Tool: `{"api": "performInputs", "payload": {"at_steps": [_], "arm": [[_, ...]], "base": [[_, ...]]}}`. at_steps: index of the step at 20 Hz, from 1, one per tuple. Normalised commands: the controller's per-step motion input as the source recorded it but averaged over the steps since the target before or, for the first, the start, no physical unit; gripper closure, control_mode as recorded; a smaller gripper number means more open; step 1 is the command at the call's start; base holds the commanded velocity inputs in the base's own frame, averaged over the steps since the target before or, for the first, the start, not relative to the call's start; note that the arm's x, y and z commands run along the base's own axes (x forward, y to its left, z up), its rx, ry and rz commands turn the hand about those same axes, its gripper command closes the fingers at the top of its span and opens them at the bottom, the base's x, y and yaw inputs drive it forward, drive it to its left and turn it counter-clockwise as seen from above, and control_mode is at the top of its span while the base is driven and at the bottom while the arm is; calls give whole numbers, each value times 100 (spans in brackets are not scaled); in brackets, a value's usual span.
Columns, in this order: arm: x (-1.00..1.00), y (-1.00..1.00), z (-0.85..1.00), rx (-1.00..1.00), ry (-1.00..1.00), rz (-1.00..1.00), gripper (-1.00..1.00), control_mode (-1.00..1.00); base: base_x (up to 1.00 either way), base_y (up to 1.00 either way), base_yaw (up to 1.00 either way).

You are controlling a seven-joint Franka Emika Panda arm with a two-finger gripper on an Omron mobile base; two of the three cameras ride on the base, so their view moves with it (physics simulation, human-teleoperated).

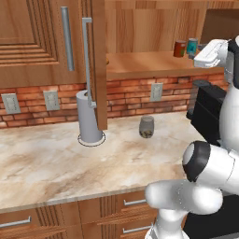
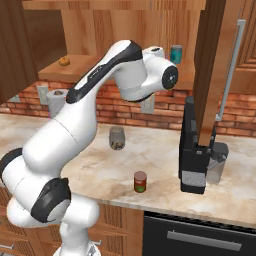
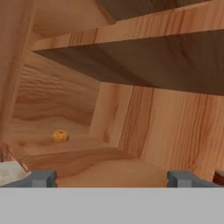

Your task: Pick the cans from the counter and place them in their designated side in the cabinet.

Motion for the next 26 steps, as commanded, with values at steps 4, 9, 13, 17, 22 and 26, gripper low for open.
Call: {"api": "performInputs", "payload": {"at_steps": [4,9,13,17,22,26], "arm": [[-85,57,-28,-6,3,6,-100,-100],[-79,55,-25,-5,4,6,-100,-100],[-58,45,-15,0,4,4,-100,-100],[-58,36,-16,0,4,4,-100,-100],[-46,22,-19,0,3,4,-100,-100],[-49,12,-28,-5,0,5,-100,-100]], "base": [[0,0,0],[0,0,0],[0,0,0],[0,0,0],[0,0,0],[0,0,0]]}}
